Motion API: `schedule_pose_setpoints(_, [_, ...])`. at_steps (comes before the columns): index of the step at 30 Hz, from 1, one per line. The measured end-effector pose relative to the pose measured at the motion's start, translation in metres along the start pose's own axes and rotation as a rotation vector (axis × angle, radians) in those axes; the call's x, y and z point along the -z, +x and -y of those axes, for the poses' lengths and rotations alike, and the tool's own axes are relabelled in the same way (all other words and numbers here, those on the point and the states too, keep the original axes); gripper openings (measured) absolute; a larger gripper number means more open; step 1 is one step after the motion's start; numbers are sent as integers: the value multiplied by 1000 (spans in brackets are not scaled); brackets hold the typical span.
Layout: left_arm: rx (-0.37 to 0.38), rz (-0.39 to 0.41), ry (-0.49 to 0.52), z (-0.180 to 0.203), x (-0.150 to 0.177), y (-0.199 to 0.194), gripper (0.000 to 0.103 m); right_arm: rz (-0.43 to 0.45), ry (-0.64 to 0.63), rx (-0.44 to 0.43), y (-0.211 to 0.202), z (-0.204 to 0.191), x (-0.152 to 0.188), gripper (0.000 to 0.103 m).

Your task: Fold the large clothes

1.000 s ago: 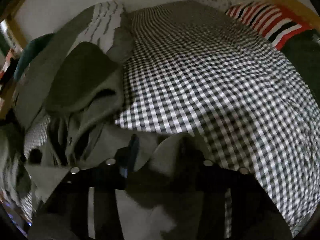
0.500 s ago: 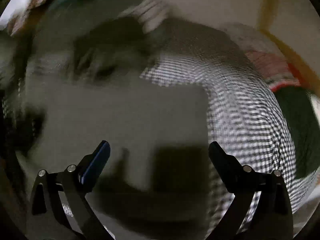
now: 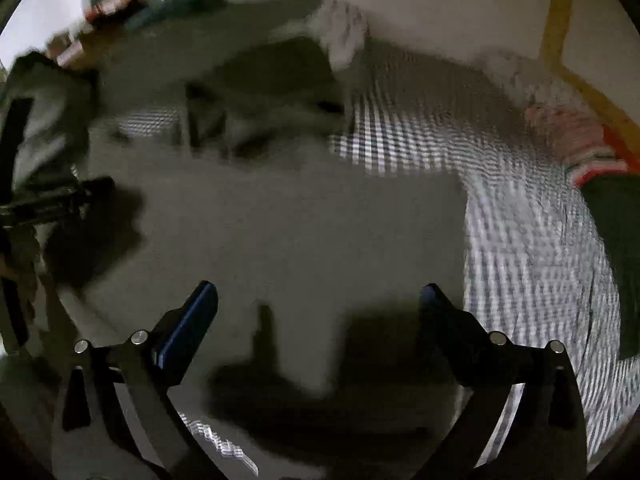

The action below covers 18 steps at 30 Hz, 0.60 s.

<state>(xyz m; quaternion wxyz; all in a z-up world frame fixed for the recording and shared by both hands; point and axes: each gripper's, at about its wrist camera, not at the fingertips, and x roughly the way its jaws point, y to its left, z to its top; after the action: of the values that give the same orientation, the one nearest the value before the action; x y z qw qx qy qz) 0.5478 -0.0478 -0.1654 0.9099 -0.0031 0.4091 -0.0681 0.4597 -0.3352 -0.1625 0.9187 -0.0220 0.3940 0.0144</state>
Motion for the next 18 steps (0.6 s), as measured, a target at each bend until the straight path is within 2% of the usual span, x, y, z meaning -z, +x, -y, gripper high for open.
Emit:
schedule_pose_setpoints(2, [12,24,23,0,-27,6,98,65,-48,20,6,-1,-29,99])
schedule_pose_setpoints(4, [-17,41,80,3,-59,22,98,82,-107,42,21,-4,-52,99])
schedule_pose_setpoints(8, [-60,85,248,8,-114,68,98,82,-200,12,72,-2,-110,99])
schedule_pose_setpoints(11, [-103,45,334,11,-145,110,98,62,-251,6,110,1,-141,99])
schedule_pose_setpoints(14, [-95,4,330,8,-171,143,98,-3,-263,-2,155,5,-165,99])
schedule_pose_setpoints(18, [-20,-68,287,8,-190,180,98,-98,-263,-36,210,7,-180,99])
